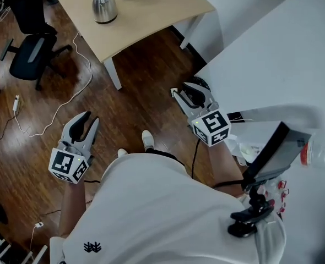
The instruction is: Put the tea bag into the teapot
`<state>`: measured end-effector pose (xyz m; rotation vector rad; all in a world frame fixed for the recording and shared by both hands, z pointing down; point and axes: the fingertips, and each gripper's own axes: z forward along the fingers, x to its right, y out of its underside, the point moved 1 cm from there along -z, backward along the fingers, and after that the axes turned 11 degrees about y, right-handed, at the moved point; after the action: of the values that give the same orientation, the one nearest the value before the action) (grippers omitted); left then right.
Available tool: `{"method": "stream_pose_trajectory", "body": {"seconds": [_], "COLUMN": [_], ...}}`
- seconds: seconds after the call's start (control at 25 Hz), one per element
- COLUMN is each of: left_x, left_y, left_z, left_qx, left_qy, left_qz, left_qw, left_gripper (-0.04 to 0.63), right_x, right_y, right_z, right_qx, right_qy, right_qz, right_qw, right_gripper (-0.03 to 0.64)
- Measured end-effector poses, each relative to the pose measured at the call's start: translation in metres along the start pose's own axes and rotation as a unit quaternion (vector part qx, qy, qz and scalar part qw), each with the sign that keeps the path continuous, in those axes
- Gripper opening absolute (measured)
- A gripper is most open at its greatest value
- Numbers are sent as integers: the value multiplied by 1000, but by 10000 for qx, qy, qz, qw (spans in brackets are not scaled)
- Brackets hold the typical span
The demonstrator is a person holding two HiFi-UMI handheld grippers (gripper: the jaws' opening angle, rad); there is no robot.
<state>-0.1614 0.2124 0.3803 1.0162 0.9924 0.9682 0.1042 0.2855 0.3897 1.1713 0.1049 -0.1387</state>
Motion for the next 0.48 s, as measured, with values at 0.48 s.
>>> {"method": "stream_pose_trajectory", "body": {"seconds": [0.48], "left_x": [7], "left_y": [7], "left_z": [-5], "left_qx": [-64], "left_qy": [58], "left_qz": [-22], "left_qw": [10000], "left_gripper": [94], "right_x": [-11], "right_y": [3], "right_z": [-2], "right_qx": [-72], "right_qy": [18], "right_qz": [-92], "right_qw": [9999], "right_gripper": [129]}}
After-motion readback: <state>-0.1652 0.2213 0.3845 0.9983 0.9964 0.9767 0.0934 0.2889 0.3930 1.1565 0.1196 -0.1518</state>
